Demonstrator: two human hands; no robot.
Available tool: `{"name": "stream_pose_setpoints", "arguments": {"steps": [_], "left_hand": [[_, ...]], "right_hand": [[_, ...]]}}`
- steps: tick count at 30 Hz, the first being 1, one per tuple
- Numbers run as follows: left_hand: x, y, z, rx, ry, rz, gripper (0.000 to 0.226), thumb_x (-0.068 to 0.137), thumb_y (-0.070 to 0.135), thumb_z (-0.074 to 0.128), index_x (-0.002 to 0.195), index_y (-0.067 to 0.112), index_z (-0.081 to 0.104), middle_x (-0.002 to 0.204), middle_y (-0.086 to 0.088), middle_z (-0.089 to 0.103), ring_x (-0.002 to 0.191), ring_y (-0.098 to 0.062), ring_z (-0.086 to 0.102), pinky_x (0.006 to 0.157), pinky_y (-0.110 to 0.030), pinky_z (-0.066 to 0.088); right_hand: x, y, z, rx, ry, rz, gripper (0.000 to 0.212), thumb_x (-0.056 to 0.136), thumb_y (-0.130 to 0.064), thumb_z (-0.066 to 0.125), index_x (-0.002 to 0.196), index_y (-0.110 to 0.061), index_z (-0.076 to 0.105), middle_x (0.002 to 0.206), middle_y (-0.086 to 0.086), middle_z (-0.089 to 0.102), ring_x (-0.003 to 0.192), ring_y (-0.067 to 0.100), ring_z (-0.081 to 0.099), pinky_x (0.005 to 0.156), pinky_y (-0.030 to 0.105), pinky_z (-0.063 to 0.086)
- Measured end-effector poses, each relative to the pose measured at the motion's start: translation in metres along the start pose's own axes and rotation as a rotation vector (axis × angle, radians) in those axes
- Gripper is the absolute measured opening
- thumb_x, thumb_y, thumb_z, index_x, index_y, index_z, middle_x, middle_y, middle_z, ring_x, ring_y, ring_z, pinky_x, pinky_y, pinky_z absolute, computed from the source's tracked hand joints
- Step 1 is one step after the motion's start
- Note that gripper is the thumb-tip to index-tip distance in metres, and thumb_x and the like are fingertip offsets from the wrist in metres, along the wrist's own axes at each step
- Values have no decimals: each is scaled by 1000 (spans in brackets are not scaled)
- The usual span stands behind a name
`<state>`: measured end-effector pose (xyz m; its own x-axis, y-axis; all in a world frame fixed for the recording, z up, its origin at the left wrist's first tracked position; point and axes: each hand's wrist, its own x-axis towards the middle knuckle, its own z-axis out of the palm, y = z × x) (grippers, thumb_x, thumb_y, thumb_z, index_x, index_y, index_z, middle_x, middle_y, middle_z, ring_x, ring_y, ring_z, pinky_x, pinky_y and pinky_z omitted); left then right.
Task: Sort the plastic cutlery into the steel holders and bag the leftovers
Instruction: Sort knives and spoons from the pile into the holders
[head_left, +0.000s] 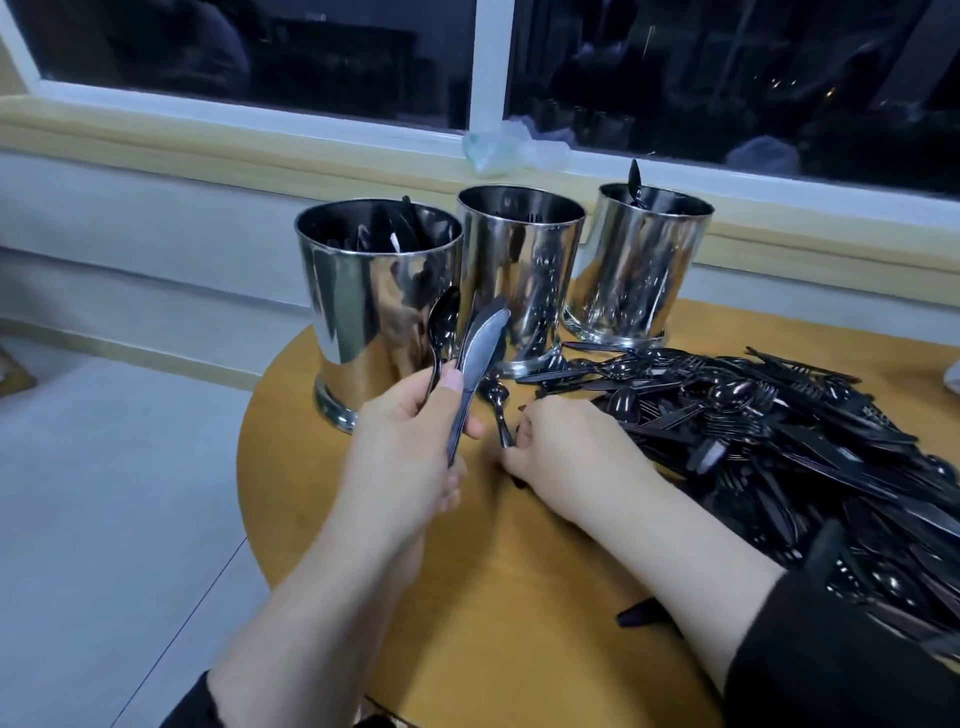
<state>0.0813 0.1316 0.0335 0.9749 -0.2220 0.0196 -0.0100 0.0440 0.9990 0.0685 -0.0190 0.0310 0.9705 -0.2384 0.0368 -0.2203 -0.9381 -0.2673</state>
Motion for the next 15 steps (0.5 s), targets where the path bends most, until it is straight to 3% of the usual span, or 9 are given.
{"name": "stream_pose_setpoints", "arguments": {"steps": [2,5,10,15], "left_hand": [[0,-2,0,1,1,-5,44,108,37,48,84,2,60,64,-3,53,42,-17,36,41,-22,29],[1,-4,2,-25,-3,-22,46,108,37,48,82,0,58,57,-2,46,41,-16,34,40,-21,28],[0,-6,6,-111,-21,-63,41,108,36,50,86,3,60,72,-6,54,44,-14,33,42,-22,24],[-3,-9,14,-211,-44,-102,37,109,35,47,103,3,64,78,-3,56,46,-12,30,42,-23,22]], "right_hand": [[2,2,0,16,-17,26,24,84,-35,68,75,-13,62,74,1,63,72,24,62,62,33,51],[2,5,-3,32,-33,40,30,82,-30,67,63,-13,51,60,-1,53,57,19,51,49,30,37],[-2,10,-5,-42,26,8,24,83,-28,65,69,-11,58,66,3,57,61,23,53,49,30,36],[-10,26,-22,141,46,97,28,84,-26,64,67,-5,57,62,5,59,58,22,52,48,29,37]]}}
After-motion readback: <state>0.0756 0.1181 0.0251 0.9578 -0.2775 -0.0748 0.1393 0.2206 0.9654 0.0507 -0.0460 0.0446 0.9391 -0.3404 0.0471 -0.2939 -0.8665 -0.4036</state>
